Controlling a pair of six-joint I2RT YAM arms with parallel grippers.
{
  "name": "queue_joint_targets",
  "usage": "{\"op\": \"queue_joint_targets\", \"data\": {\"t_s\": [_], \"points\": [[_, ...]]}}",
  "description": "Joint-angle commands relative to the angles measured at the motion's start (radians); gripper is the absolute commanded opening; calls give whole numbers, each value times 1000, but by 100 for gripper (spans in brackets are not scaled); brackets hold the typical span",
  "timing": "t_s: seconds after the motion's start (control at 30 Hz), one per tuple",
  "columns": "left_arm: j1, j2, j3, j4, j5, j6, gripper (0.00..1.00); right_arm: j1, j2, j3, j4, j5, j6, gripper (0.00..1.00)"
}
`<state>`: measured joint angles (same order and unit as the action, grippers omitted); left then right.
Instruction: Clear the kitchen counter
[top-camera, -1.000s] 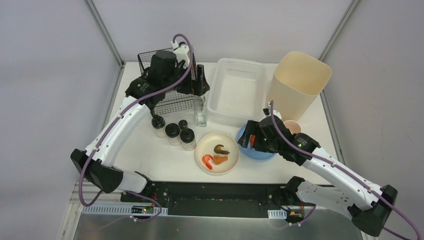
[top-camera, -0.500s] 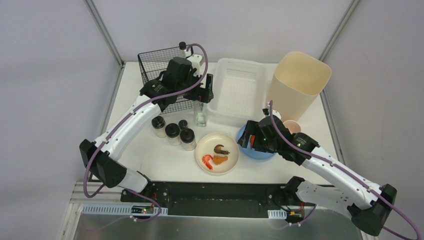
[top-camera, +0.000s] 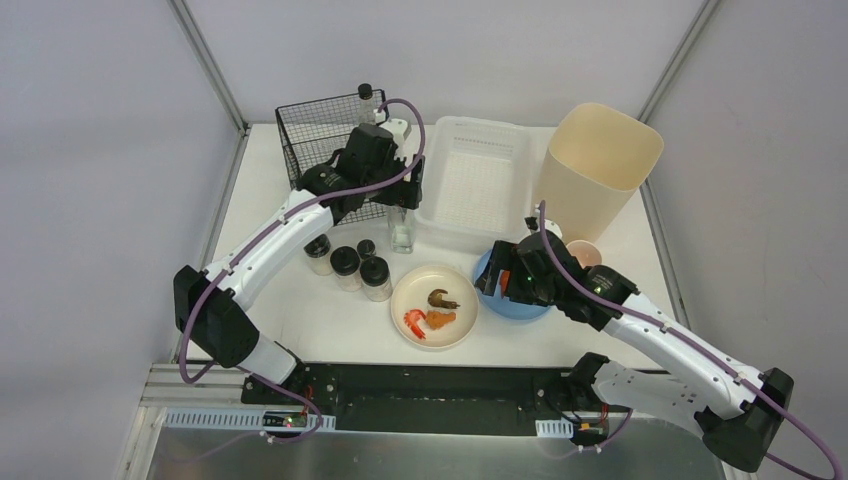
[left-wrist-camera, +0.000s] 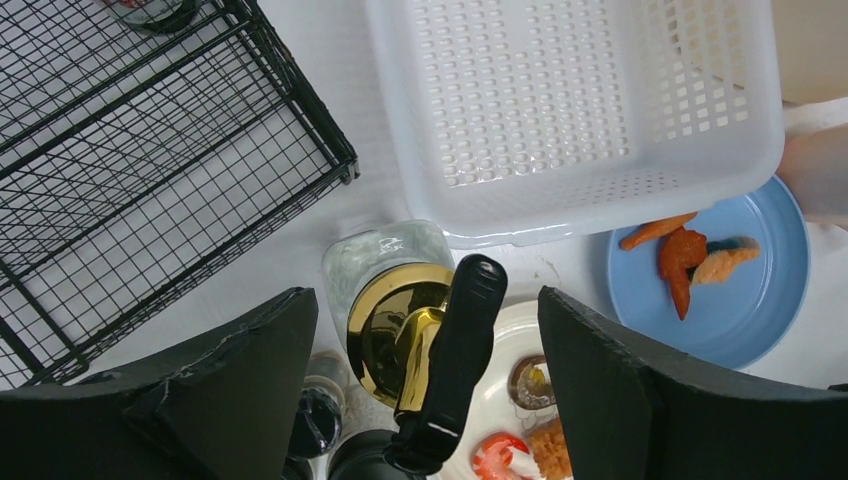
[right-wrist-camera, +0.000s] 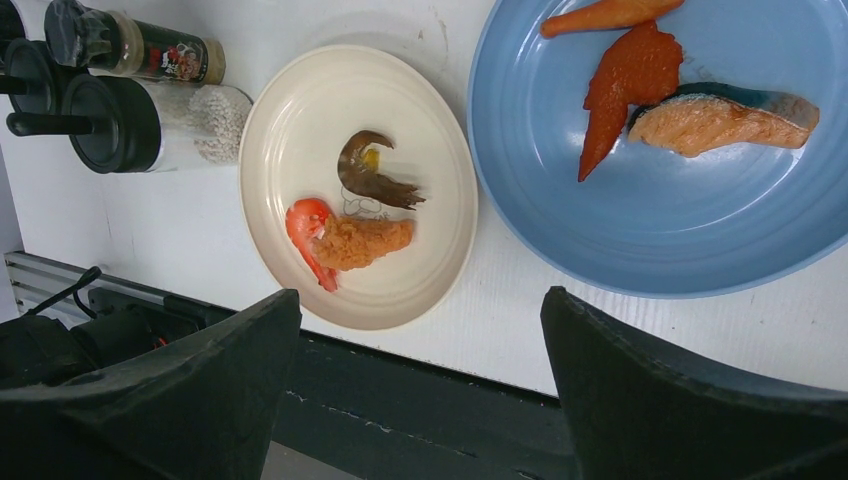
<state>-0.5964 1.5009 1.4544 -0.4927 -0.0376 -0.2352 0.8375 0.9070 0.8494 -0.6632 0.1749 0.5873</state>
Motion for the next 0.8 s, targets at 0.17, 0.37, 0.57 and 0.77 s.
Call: {"op": "queue_joint_targets", "data": {"t_s": [0.17,0.37,0.57,0.77], "points": [[-9,-45,-35,99,-43,9,71,3,-16,11,16,-10,12,94],[-22,-68,-62,137,-61,21,60,3,-20,8,18,-14,15,94],[-39,-99,-112,188,-109,30,49,2,-22,5,20,-21,19,93],[-53,-138,-144,227,-178,38,36,4,-22,-1,26,-26,23,93]]}}
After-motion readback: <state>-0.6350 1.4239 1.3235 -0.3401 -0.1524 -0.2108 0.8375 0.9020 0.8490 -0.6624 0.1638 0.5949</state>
